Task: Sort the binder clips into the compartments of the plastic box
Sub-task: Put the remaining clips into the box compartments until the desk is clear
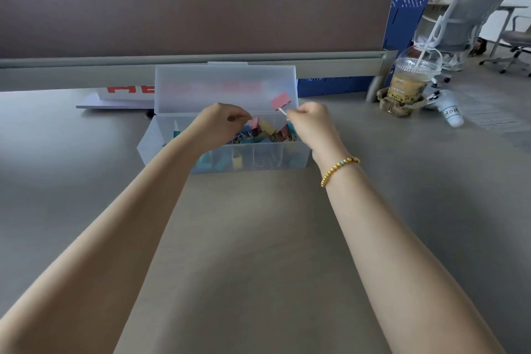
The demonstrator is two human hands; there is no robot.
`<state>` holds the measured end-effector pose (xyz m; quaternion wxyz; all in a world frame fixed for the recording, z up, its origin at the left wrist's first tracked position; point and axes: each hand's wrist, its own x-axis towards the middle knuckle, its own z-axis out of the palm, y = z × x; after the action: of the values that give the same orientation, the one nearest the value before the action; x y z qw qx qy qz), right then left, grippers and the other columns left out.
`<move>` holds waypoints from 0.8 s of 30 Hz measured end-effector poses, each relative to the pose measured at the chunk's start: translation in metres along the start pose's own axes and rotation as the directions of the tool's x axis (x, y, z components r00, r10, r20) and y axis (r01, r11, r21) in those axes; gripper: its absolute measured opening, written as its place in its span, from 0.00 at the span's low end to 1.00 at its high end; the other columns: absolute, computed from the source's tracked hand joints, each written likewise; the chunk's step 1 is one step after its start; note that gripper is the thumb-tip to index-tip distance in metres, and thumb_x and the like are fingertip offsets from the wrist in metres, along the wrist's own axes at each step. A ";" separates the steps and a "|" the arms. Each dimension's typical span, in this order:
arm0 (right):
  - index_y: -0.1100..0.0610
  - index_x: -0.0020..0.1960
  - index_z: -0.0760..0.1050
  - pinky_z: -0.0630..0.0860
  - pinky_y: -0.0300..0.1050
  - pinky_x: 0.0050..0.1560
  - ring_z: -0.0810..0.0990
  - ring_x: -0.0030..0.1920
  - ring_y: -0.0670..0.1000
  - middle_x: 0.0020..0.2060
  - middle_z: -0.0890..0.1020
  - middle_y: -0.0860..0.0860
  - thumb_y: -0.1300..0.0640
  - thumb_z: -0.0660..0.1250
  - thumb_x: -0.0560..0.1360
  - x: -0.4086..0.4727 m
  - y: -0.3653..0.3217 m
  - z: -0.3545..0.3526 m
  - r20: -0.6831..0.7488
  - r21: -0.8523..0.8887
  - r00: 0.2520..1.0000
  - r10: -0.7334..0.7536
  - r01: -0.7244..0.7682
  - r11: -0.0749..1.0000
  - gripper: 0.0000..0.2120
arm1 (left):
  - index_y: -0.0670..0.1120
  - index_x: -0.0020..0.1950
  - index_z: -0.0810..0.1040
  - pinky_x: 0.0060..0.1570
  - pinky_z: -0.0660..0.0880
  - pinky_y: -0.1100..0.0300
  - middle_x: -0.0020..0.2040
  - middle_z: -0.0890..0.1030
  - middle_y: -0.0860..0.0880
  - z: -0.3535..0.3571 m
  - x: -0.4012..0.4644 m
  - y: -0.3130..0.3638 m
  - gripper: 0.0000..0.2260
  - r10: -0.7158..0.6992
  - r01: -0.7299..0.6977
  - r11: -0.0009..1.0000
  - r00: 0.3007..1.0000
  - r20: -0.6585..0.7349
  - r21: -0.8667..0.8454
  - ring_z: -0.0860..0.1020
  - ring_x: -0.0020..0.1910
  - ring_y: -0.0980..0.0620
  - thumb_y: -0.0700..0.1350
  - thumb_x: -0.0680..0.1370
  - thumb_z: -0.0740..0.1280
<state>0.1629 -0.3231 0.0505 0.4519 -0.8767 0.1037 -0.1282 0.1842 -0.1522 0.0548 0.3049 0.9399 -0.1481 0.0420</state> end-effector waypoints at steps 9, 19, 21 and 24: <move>0.60 0.54 0.76 0.62 0.52 0.60 0.66 0.63 0.61 0.59 0.72 0.60 0.51 0.56 0.77 -0.003 0.017 0.004 -0.029 -0.472 0.998 -0.059 0.038 0.881 0.16 | 0.45 0.63 0.77 0.47 0.71 0.58 0.58 0.80 0.46 0.016 0.003 0.019 0.15 0.114 -0.147 0.973 0.977 0.180 0.180 0.76 0.51 0.46 0.42 0.82 0.54; 0.52 0.36 0.75 0.64 0.51 0.58 0.70 0.57 0.58 0.48 0.78 0.56 0.50 0.56 0.75 0.008 0.018 0.004 -0.107 -0.074 0.990 0.091 -0.100 0.992 0.14 | 0.48 0.60 0.79 0.51 0.70 0.63 0.60 0.80 0.48 0.011 0.005 0.014 0.14 0.103 -0.109 0.991 0.991 0.084 0.074 0.77 0.57 0.47 0.39 0.80 0.58; 0.51 0.28 0.66 0.64 0.49 0.50 0.69 0.49 0.56 0.41 0.74 0.54 0.51 0.56 0.74 0.013 0.019 0.000 -0.136 -0.041 0.986 0.091 -0.097 0.994 0.16 | 0.47 0.63 0.77 0.57 0.69 0.61 0.64 0.76 0.48 0.013 0.008 0.016 0.14 0.150 -0.158 0.978 0.987 0.063 0.133 0.75 0.62 0.47 0.40 0.80 0.58; 0.51 0.25 0.61 0.62 0.46 0.44 0.66 0.44 0.54 0.31 0.67 0.51 0.52 0.57 0.73 0.015 0.021 -0.004 -0.134 -0.061 0.989 0.069 -0.078 0.995 0.18 | 0.48 0.62 0.78 0.58 0.68 0.61 0.64 0.76 0.48 0.021 0.014 0.024 0.14 0.224 -0.243 0.952 0.967 0.120 0.187 0.74 0.61 0.48 0.40 0.79 0.61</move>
<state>0.1744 -0.3428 0.0380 0.4191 -0.8764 0.1699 -0.1655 0.1895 -0.1862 0.0540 0.1940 0.9425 -0.2679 0.0469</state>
